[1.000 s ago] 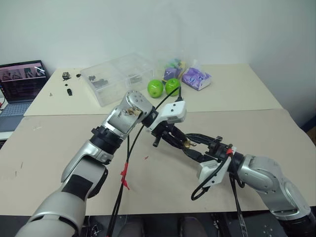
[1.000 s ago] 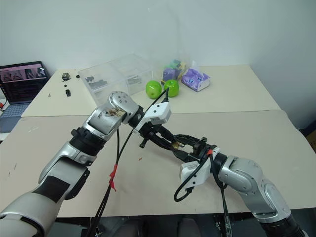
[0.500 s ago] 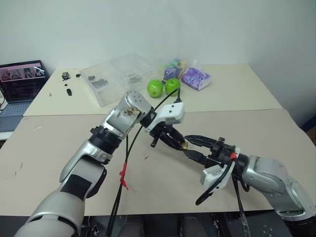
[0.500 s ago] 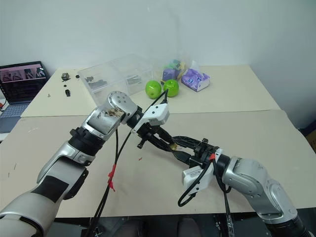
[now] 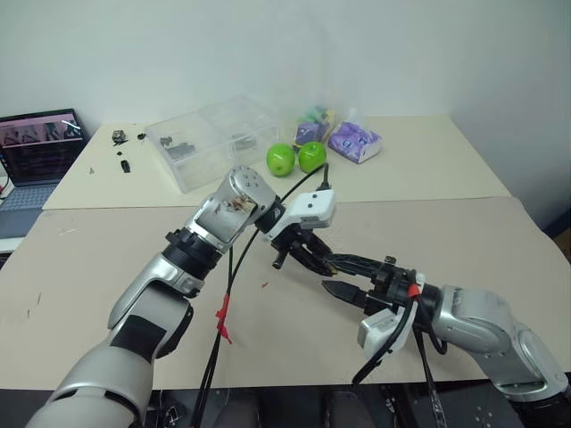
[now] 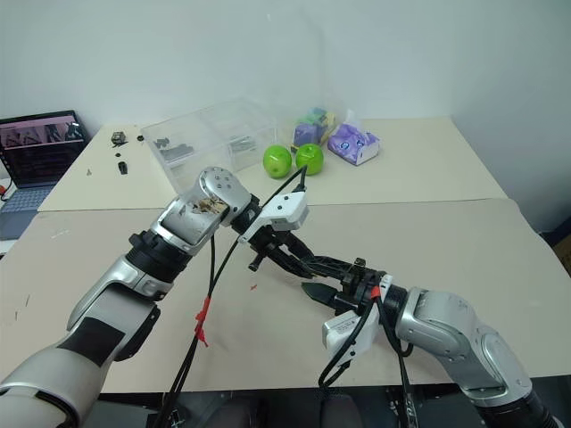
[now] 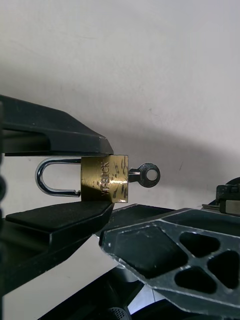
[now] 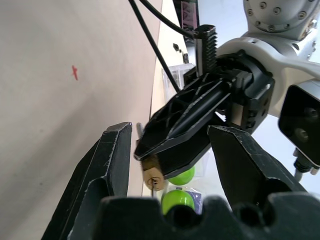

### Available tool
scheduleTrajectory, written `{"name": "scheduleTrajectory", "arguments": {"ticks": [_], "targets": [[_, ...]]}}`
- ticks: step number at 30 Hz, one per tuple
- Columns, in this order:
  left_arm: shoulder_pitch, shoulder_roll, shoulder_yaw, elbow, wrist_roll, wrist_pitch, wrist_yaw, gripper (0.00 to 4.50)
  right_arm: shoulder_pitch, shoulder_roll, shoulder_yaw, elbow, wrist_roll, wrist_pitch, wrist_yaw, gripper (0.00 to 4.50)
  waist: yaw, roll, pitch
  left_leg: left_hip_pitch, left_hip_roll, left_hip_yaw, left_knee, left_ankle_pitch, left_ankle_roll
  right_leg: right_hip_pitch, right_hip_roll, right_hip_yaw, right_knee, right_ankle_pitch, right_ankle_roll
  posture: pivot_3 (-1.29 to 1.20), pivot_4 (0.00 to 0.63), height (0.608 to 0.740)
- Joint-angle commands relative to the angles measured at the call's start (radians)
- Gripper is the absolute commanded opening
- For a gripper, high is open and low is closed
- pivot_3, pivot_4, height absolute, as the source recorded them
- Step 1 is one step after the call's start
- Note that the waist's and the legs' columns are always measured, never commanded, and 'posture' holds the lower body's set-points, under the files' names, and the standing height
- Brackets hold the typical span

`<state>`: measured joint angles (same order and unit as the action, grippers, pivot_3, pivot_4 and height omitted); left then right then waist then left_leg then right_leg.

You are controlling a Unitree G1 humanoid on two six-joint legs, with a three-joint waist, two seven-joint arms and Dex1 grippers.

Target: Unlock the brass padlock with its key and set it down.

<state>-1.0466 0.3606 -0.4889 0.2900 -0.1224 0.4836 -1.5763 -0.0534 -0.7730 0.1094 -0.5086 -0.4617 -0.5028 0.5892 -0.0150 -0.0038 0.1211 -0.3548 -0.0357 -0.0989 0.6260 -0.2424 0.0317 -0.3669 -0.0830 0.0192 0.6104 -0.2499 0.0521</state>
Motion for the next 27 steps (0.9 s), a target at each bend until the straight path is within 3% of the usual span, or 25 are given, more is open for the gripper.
{"name": "scheduleTrajectory", "arguments": {"ticks": [1, 27], "targets": [[-0.012, 0.006, 0.01, -0.036, -0.016, 0.003, -0.007, 0.77, 0.007, -0.011, -0.018, 0.009, -0.003, -0.043, -0.021, 2.93, 0.0, 0.0, 0.0, 0.0, 0.0, 0.0, 0.0, 0.0, 0.0, 0.0, 0.0, 0.0, 0.0, 0.0, 0.0, 0.0, 0.15, 0.74], [0.032, 0.035, -0.011, -0.073, -0.005, -0.002, -0.008, 0.77, -0.058, -0.03, -0.044, 0.072, -0.005, -0.085, -0.049, 2.93, 0.001, 0.0, 0.0, 0.0, 0.0, 0.0, 0.0, 0.0, 0.0, 0.0, 0.0, 0.001, 0.0, 0.0, 0.0, 0.0, 0.15, 0.74]]}}
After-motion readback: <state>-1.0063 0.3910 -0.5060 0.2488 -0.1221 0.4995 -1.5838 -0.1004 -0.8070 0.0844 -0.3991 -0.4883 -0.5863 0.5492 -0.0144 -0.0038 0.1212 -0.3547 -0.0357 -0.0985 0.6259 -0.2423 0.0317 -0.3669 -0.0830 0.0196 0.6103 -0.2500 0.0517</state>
